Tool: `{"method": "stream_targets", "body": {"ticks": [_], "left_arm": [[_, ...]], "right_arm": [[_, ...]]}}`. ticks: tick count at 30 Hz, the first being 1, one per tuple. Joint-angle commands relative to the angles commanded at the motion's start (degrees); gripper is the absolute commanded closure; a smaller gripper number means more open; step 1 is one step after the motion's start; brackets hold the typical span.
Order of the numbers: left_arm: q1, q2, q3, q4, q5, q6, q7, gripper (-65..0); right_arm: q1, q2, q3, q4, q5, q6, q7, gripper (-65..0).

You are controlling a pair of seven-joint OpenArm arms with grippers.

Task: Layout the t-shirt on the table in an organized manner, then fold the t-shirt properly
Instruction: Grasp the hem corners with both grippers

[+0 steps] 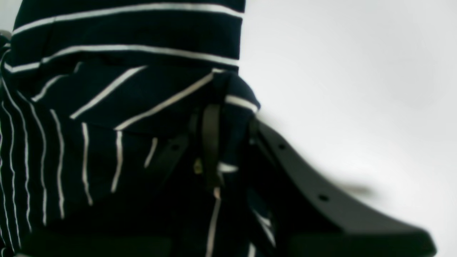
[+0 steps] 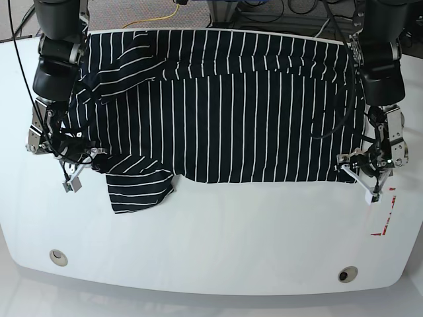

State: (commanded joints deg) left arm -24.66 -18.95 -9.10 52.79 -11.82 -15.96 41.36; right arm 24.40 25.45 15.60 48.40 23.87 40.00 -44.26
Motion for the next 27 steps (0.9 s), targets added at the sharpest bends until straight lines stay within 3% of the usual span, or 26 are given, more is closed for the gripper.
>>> {"method": "stream_targets", "body": {"ticks": [6, 9, 14, 16, 23, 27], "left_arm": [[0.1, 0.1, 0.0, 0.0, 0.3, 0.0, 0.2, -50.4], [0.2, 0.1, 0.0, 0.0, 0.3, 0.0, 0.0, -42.1], [0.0, 0.2, 0.0, 0.0, 0.2, 0.0, -0.1, -18.1], [0.0, 0.8, 0.0, 0.0, 0.1, 0.0, -0.1, -12.2], [0.2, 1.8, 0.0, 1.8, 0.3, 0.0, -0.1, -8.6], [0.2, 1.8, 0.0, 5.0, 0.3, 0.0, -0.1, -1.5]], "right_arm": [[0.0, 0.0, 0.2, 0.0, 0.0, 0.0, -0.1, -8.4], [0.0, 0.0, 0.4, 0.0, 0.0, 0.0, -1.0, -8.4], [0.0, 0.0, 0.4, 0.1, 0.0, 0.0, -1.2, -8.2], [0.0, 0.0, 0.4, 0.1, 0.0, 0.0, -1.2, -8.2], [0.0, 0.1, 0.4, 2.8, 0.0, 0.0, -2.5, -7.9], [0.0, 0.1, 0.4, 5.7, 0.0, 0.0, -5.5, -7.6]]}}
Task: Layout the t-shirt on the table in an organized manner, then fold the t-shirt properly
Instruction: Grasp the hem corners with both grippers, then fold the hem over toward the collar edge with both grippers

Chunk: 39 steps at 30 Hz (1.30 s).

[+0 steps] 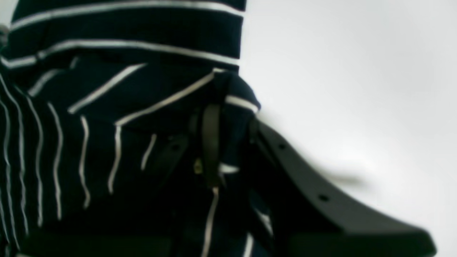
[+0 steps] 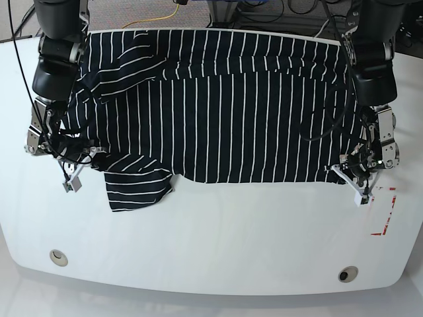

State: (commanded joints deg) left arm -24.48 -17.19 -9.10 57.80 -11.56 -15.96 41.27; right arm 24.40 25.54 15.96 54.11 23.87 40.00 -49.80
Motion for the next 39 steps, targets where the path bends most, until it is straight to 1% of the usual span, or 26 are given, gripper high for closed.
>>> {"method": "stream_targets", "body": {"ticks": [1, 5, 6, 16, 19, 20, 21, 25, 27, 30, 34, 39], "left_arm": [[0.0, 0.0, 0.0, 0.8, 0.0, 0.0, 0.1, 0.0], [0.1, -0.1, -0.2, 3.4, -0.2, 0.0, 0.4, 0.0], [0.3, -0.1, -0.2, 4.1, -0.2, 0.0, 0.4, 0.0], [4.7, -0.3, -0.3, 16.1, -0.2, 0.0, 0.9, 0.0], [6.1, -0.4, -0.4, 18.9, -0.2, 0.0, 3.1, 0.0], [6.6, -0.4, -0.4, 20.3, -0.2, 0.0, 5.0, 0.0], [6.9, -0.4, -0.7, 21.2, -0.2, 0.0, 6.0, 0.0], [9.2, -0.4, -4.5, 25.5, -0.2, 0.0, 9.5, 0.0], [10.9, -0.4, -6.5, 27.7, -0.2, 0.0, 10.0, -0.1], [12.9, -1.0, -7.8, 29.8, -0.2, 0.0, 10.1, -0.3], [16.3, -3.2, -7.8, 31.9, -0.3, 0.0, 10.1, -0.3], [18.7, -3.7, -7.9, 33.4, -0.3, 0.0, 10.1, -0.3]], "right_arm": [[0.0, 0.0, 0.0, 1.1, 0.0, 0.0, -0.5, -6.7], [-0.1, 0.1, 0.0, 5.1, 0.0, 0.0, -2.2, -0.6], [-0.1, 0.2, 0.0, 5.8, 0.0, 0.0, -2.7, 0.0], [-1.6, 0.4, 0.2, 15.4, 0.0, 0.0, -10.1, 0.0], [-3.1, 0.4, 1.7, 19.3, 0.0, 0.0, -12.2, 0.0], [-4.0, 0.4, 2.7, 21.3, 0.0, 0.0, -13.3, 0.0], [-4.7, 0.4, 3.4, 22.5, 0.0, 0.0, -13.9, 0.0], [-7.4, 0.4, 5.9, 27.8, 0.0, 0.0, -17.4, -0.3], [-9.0, 0.4, 7.1, 30.7, 0.0, 0.0, -18.8, -0.3], [-11.8, 0.4, 8.0, 33.8, 0.0, 0.0, -20.0, -0.5], [-15.1, 0.4, 9.5, 37.6, 0.0, 0.0, -21.2, -0.5], [-18.4, 0.1, 10.3, 41.8, 0.0, 0.0, -23.2, -0.5]]}}
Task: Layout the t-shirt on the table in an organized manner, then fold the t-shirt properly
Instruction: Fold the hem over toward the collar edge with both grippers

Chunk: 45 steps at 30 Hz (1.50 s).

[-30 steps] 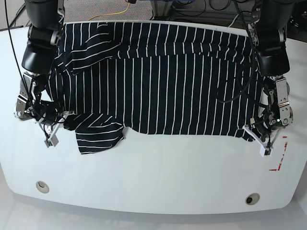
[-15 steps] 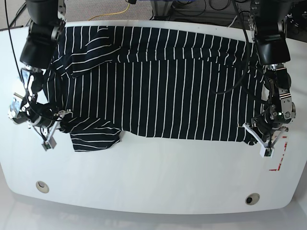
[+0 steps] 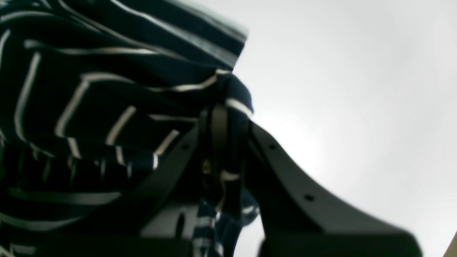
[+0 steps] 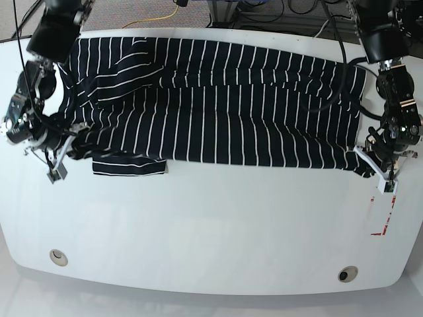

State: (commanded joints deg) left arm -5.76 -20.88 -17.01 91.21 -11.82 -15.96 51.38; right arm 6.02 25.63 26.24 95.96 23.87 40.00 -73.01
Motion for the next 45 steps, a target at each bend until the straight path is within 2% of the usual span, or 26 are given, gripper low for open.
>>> {"method": "stream_targets", "body": {"ticks": [5, 11, 23, 25, 27, 32, 34, 37, 42, 45], "left_arm": [[3.0, -0.1, -0.1, 2.1, 0.0, 0.0, 0.0, -0.3], [6.1, -0.1, -0.1, 3.0, 0.0, 0.0, 0.0, -0.4], [10.5, -1.0, 0.0, 3.0, 0.1, 0.0, 0.1, -1.3], [10.9, -1.1, 0.0, 3.0, 0.1, 0.0, 0.1, -4.9], [10.9, -1.1, 0.0, 2.9, 0.1, 0.0, 0.2, -12.2], [10.6, -1.1, 0.1, 2.9, 0.3, 0.0, 5.3, -43.9], [10.5, -1.1, 0.1, 3.0, 0.3, 0.0, 6.5, -53.7], [10.5, -1.2, 0.1, 3.2, 0.3, 0.0, 6.9, -59.7], [10.5, -2.2, 0.2, 3.3, 0.2, 0.0, 7.0, -59.9], [10.5, -2.3, 0.1, 3.7, 0.2, 0.0, 7.0, -59.9]], "right_arm": [[-4.7, -0.2, 1.6, 5.1, 0.1, 0.0, -1.6, -0.6], [-9.6, -2.2, 2.0, 9.4, 0.1, 0.0, -1.8, -0.6], [-14.2, -2.6, 2.0, 9.5, 0.0, 0.0, -1.6, -1.9], [-14.2, -2.6, 2.0, 9.5, 0.0, 0.0, -1.6, -6.7], [-14.2, -2.6, 2.0, 9.5, -0.4, 0.0, -1.6, -16.3], [-14.2, -2.6, 4.0, 9.6, -0.4, 0.0, -1.6, -52.8], [-14.2, -2.6, 5.3, 9.6, -0.2, 0.0, -1.6, -64.7], [-13.7, -2.6, 7.2, 9.7, 0.0, 0.0, -1.8, -65.0], [-9.3, -2.9, 8.2, 9.1, 0.1, 0.0, -1.8, -65.0], [-6.2, -5.6, 8.2, 7.2, 0.1, 0.0, -1.7, -65.0]]}}
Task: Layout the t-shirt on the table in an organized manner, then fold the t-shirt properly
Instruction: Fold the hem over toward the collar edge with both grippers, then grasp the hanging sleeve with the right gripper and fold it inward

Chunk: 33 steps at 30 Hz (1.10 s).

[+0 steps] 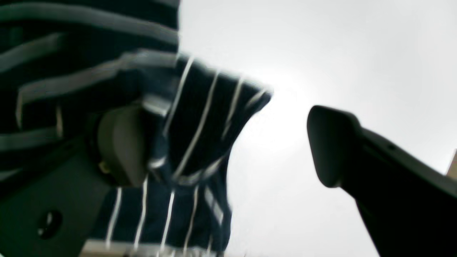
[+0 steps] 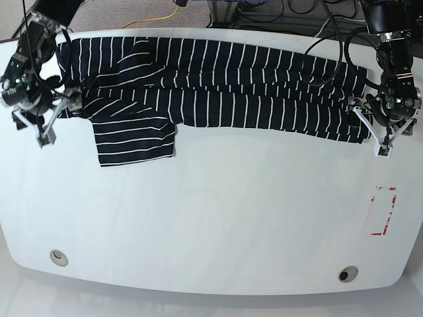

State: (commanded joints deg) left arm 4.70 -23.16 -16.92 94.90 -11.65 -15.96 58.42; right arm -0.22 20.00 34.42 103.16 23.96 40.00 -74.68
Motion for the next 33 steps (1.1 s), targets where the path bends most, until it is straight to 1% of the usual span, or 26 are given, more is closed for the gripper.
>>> {"method": "stream_targets", "body": {"ticks": [8, 11, 16, 19, 23, 26, 28, 33], "left_arm": [[0.1, 0.0, -0.2, 5.0, 0.0, 0.0, 0.0, -59.9], [0.1, 0.0, -0.2, 6.3, 0.0, 0.0, 0.0, -59.9], [0.1, 0.0, -0.2, 7.8, 0.0, 0.0, 0.1, -59.9], [0.0, 0.0, -0.2, 7.9, 0.0, 0.0, 0.1, -59.9], [0.0, 0.0, -0.2, 7.9, 0.0, 0.0, 0.0, -59.9], [0.0, 0.0, -0.2, 7.9, 0.0, 0.0, -0.1, -59.9], [0.0, 0.0, -0.2, 7.9, 0.0, 0.0, -0.1, -59.9], [0.0, 0.0, -0.2, 7.8, -0.1, 0.0, -0.1, -59.9]], "right_arm": [[9.8, -5.5, 0.0, -9.8, -0.2, 0.0, 0.2, -65.0], [12.2, -6.7, 0.0, -13.2, -0.4, 0.0, 0.1, -65.0], [12.3, -6.9, 0.0, -12.3, -0.1, 0.0, -0.6, -65.0], [10.5, -6.9, 0.0, -9.8, 0.0, 0.0, -2.0, -65.0], [9.0, -7.2, 0.0, -8.1, 0.0, 0.0, -1.9, -65.0], [8.9, -7.3, -0.1, -9.0, -0.2, 0.0, -0.9, -65.0], [9.3, -7.3, -0.2, -11.3, -0.1, 0.0, 1.1, -65.0], [12.7, -7.0, -0.3, -18.0, -0.4, 0.0, 4.0, -65.0]]}}
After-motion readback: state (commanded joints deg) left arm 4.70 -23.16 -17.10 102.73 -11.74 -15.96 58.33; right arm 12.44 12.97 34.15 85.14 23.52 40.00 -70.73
